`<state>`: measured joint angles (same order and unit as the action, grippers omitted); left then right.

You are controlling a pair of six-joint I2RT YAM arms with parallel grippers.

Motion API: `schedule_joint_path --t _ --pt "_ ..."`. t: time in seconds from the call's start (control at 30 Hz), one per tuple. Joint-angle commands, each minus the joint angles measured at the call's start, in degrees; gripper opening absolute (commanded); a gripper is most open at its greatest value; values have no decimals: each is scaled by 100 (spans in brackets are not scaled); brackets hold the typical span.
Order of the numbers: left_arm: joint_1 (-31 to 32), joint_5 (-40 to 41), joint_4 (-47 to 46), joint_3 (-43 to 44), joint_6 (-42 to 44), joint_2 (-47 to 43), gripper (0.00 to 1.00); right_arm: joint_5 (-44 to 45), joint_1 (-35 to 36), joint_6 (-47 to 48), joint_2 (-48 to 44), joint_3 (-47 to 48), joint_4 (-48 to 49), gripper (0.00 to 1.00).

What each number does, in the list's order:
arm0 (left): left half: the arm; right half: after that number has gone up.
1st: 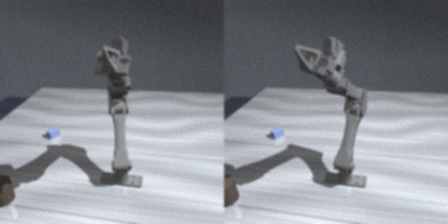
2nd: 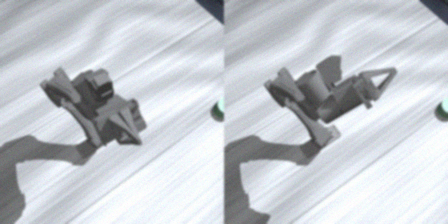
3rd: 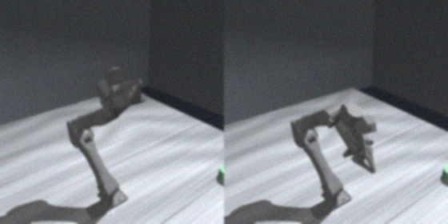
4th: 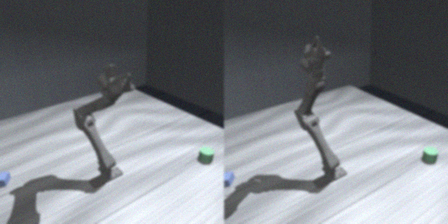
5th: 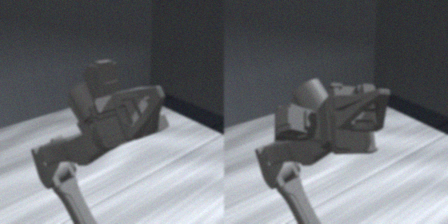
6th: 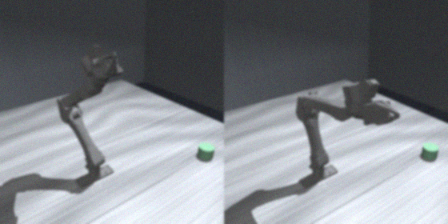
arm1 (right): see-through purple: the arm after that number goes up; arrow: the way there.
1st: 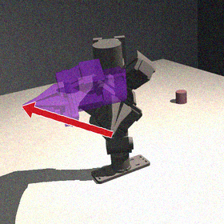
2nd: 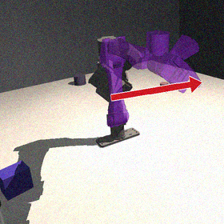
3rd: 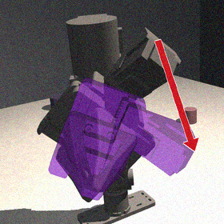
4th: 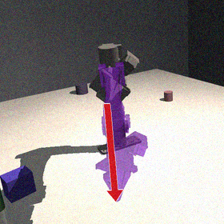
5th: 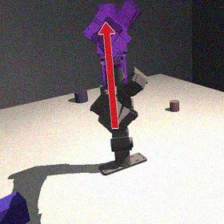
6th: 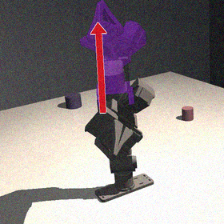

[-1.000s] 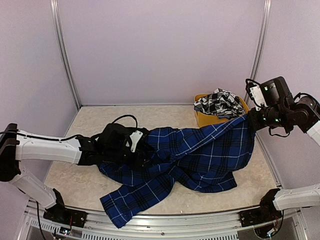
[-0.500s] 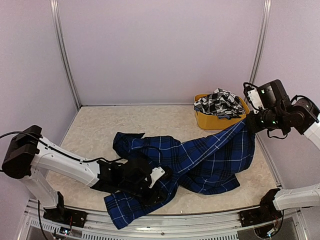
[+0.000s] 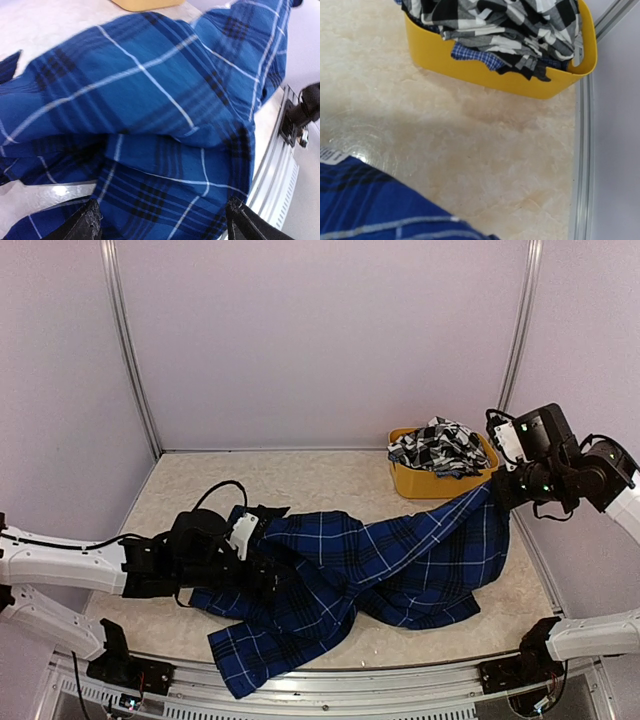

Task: Fold and stack the long sleeve shirts
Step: Flatten out the crumpled shirt at the center of the board.

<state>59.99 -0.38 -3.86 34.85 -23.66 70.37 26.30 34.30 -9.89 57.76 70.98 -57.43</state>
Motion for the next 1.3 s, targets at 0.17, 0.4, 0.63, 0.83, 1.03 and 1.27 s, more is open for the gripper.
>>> schedule_joint_path --t 0.17,0.4,0.63,0.83,1.03,1.27 --pt "-674 -38 272 198 -433 518 84 -168 -82 103 19 2 245 0" --pt "-719 -622 -504 273 12 1120 85 -252 -96 148 107 13 309 0" --pt "-889 -990 -820 674 392 1631 90 -304 -91 154 118 7 321 0" --pt "-994 -1063 -671 1197 642 2227 83 -322 -92 157 109 13 306 0" --pt "-1063 -1324 -664 1224 596 2463 65 -270 -91 169 50 15 250 0" --pt "-1068 -1787 -826 1060 459 2424 43 -228 -91 186 43 2 265 0"
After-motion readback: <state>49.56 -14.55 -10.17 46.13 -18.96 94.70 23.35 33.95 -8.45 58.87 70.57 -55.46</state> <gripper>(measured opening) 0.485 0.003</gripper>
